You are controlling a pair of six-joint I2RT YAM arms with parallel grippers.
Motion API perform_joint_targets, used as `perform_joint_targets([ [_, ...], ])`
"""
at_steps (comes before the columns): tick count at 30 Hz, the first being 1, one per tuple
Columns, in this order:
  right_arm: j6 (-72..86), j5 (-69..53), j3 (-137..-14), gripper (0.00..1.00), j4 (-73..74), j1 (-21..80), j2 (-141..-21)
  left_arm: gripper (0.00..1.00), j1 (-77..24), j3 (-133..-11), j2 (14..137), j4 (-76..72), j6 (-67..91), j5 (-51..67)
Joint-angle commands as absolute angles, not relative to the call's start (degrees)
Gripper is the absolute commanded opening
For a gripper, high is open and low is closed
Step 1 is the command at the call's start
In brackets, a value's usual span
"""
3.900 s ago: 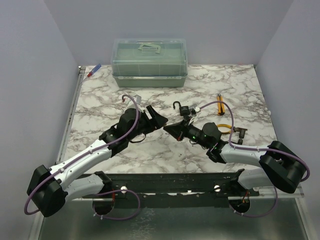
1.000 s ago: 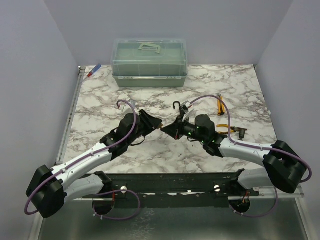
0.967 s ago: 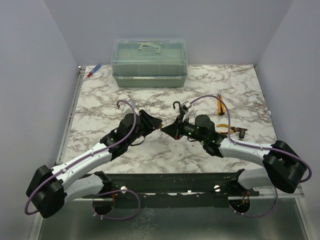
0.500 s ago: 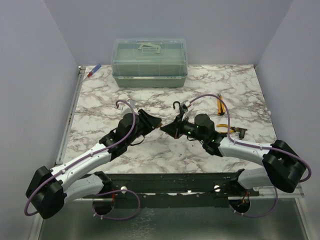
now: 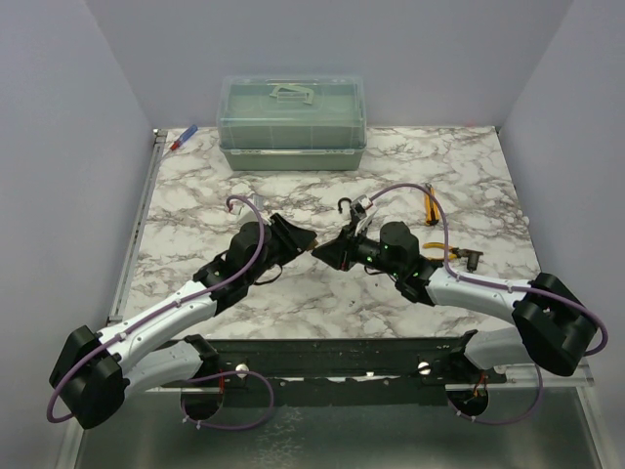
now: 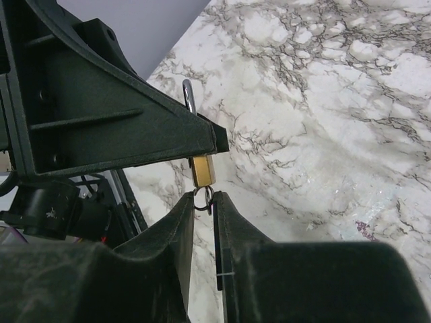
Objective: Unlock with the key
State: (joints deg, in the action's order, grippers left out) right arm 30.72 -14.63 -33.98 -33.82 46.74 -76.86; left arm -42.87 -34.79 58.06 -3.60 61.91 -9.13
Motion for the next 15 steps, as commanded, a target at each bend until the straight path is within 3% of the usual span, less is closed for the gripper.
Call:
perform_joint_targets([
  [1, 31.2, -16.8, -35.5, 0.24, -37.0, 46.7, -76.7, 0.03, -43.4, -34.5, 56.8, -6.1, 62.0, -7.4],
  [15, 31.3, -14.2, -33.7, 0.4, -34.3, 46.7, -73.6, 0.03, -43.5, -35.6, 57.0, -5.3, 61.3, -8.0],
])
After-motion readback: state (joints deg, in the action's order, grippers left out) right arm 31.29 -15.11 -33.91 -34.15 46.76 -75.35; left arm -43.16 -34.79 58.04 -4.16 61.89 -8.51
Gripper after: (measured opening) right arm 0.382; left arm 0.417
